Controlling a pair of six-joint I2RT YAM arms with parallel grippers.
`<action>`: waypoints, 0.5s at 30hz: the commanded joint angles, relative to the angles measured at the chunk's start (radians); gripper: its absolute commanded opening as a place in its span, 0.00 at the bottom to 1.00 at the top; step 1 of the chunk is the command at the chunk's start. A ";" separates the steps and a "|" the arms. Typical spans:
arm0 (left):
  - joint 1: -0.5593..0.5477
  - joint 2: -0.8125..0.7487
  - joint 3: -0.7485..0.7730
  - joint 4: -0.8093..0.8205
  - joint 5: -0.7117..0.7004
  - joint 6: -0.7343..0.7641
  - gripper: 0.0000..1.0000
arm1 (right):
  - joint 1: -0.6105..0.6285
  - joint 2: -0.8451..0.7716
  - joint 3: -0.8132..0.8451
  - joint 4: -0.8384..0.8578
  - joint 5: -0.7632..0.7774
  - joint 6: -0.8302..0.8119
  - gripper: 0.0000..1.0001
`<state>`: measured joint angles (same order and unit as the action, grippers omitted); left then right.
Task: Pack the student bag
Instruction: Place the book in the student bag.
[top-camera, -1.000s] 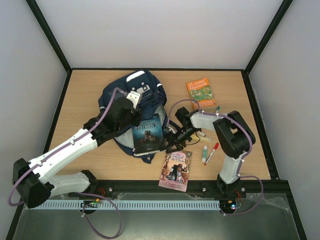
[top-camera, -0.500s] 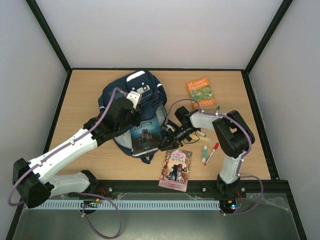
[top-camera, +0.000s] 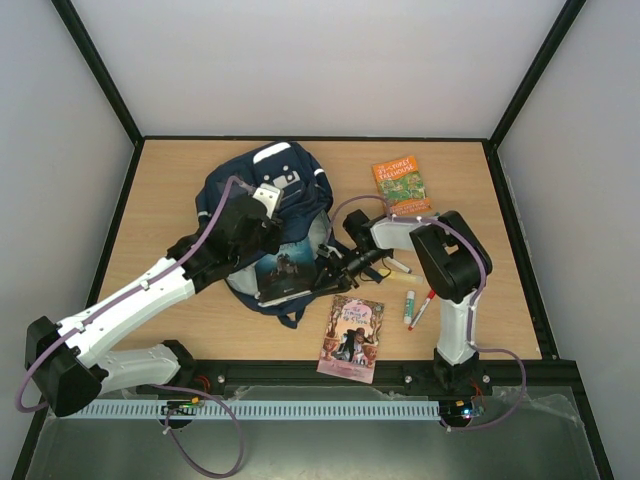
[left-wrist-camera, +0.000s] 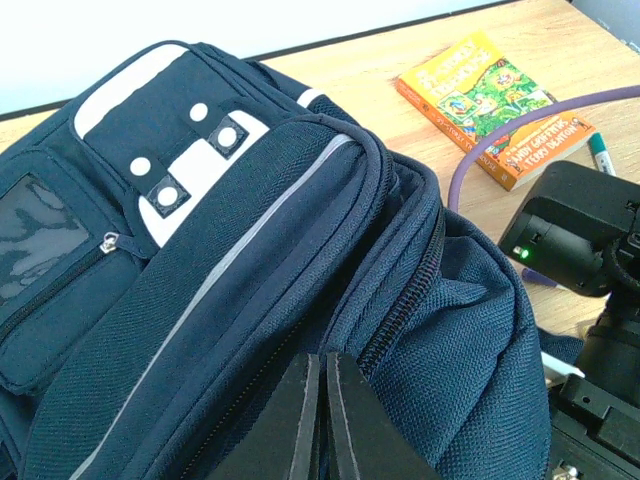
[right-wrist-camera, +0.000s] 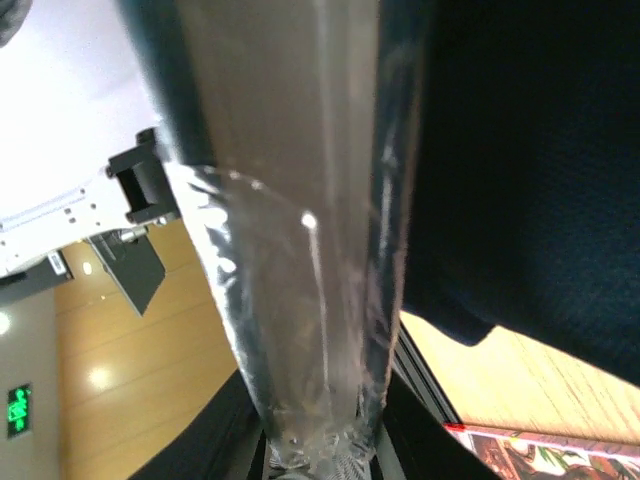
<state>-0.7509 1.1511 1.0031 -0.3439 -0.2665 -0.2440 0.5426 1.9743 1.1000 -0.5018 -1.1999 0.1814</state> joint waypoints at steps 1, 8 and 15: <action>0.010 -0.046 -0.001 0.034 -0.028 -0.014 0.02 | -0.002 0.005 0.024 -0.015 -0.068 -0.010 0.20; 0.010 -0.044 0.005 0.038 -0.035 -0.004 0.03 | -0.012 -0.061 -0.027 0.031 -0.067 -0.007 0.02; 0.011 -0.042 0.018 0.027 -0.058 0.017 0.02 | -0.012 -0.169 -0.085 0.046 -0.110 -0.006 0.01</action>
<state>-0.7509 1.1412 0.9970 -0.3527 -0.2745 -0.2375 0.5320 1.9038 1.0431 -0.4618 -1.2301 0.1883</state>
